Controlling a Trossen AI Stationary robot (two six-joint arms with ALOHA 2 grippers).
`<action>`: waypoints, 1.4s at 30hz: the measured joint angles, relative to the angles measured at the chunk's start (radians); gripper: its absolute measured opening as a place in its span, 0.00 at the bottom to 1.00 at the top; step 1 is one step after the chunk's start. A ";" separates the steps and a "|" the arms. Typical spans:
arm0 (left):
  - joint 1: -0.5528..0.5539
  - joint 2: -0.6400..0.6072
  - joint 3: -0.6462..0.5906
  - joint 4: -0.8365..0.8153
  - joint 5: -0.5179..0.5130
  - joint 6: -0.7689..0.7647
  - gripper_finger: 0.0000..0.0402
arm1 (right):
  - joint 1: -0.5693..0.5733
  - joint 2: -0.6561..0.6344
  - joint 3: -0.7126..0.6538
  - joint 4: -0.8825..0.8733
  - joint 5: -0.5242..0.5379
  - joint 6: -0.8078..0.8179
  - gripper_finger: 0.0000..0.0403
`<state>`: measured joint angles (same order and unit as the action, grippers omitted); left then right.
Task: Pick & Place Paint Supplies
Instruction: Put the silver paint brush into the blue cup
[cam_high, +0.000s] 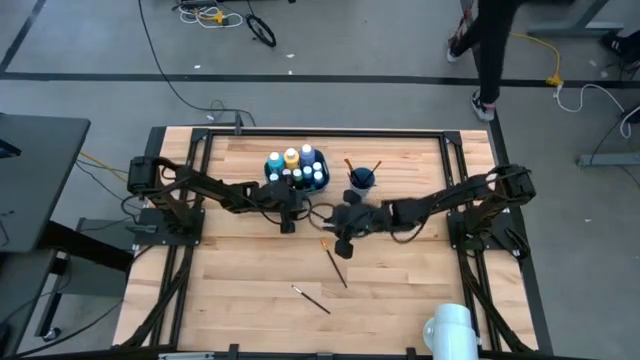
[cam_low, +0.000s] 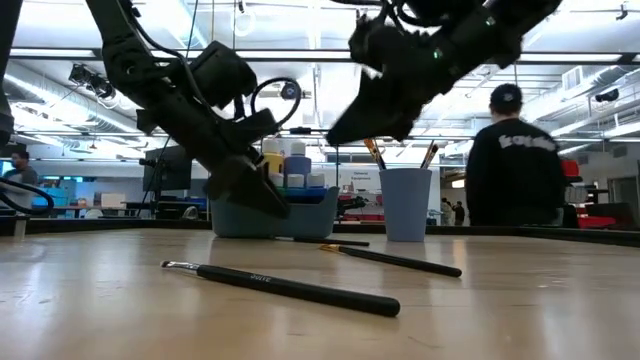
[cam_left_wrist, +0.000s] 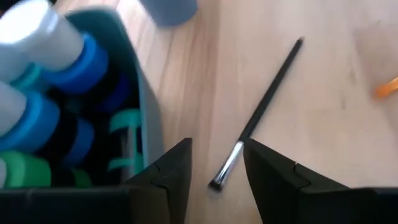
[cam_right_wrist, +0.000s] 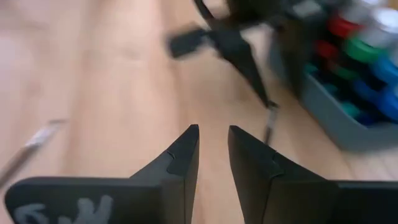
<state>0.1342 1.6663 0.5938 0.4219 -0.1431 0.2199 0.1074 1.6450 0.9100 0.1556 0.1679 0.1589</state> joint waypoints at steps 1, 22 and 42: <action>0.000 -0.005 0.000 0.009 0.021 0.000 0.37 | 0.020 0.019 0.000 -0.001 0.072 0.016 0.22; -0.052 -0.335 0.001 0.004 0.118 -0.049 0.30 | 0.022 0.359 0.002 0.142 0.339 0.234 0.22; -0.109 -0.331 0.001 -0.010 0.112 -0.070 0.30 | 0.045 0.279 0.000 0.312 0.177 -0.086 0.19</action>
<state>0.0254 1.3350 0.5945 0.4120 -0.0309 0.1499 0.1522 1.9242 0.9096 0.4681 0.3447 0.0728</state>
